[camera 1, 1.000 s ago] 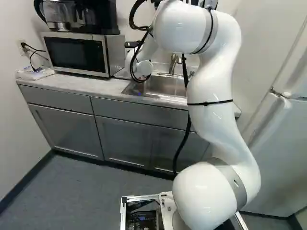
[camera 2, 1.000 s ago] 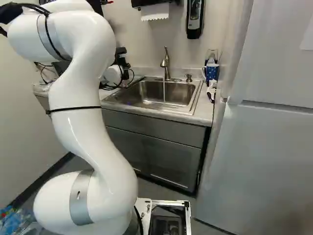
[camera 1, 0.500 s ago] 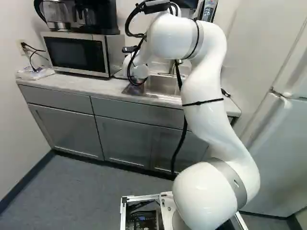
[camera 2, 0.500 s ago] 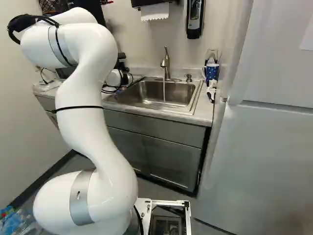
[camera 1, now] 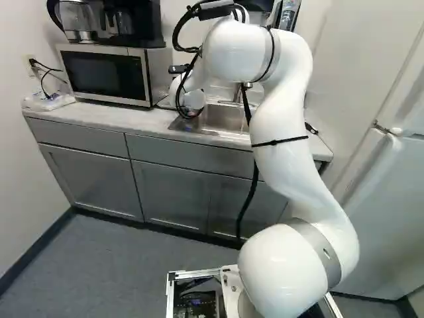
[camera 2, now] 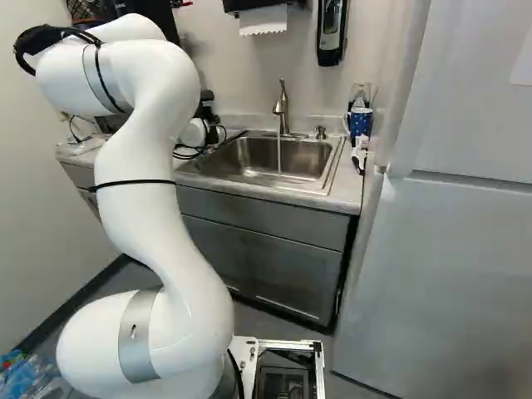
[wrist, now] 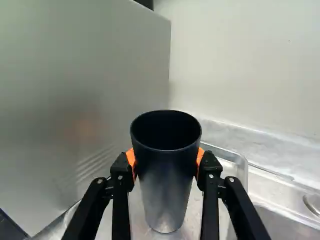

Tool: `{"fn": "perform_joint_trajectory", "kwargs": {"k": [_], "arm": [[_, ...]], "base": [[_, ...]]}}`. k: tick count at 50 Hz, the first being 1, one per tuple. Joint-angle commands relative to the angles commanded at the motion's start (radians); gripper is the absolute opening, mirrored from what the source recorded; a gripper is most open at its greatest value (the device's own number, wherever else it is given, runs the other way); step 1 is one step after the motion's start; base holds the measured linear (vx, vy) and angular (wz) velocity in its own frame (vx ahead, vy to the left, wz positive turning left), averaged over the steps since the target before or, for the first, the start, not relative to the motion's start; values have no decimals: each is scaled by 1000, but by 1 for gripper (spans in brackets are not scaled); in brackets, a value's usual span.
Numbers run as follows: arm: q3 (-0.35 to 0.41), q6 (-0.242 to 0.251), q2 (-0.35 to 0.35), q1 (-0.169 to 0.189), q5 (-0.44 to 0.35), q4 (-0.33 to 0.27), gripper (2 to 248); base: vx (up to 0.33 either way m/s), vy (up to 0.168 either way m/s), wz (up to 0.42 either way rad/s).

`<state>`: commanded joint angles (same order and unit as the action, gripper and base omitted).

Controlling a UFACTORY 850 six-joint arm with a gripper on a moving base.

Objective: Rinse the cup and place it in the tray

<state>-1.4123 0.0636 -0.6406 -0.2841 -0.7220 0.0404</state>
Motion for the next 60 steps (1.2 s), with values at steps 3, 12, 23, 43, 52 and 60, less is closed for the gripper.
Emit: {"fn": "perform_joint_trajectory", "kwargs": {"k": [3, 12, 23, 43, 52, 60], "arm": [[0, 0, 0, 0, 0, 0, 126], [0, 0, 0, 0, 0, 0, 126], [0, 0, 0, 0, 0, 0, 167], [0, 0, 0, 0, 0, 0, 247], [-2, 0, 7, 0, 0, 0, 247], [5, 0, 25, -1, 0, 0, 247]], "base": [[0, 0, 0], [0, 0, 0], [0, 0, 0], [0, 0, 0], [0, 0, 0], [0, 0, 0]]}}
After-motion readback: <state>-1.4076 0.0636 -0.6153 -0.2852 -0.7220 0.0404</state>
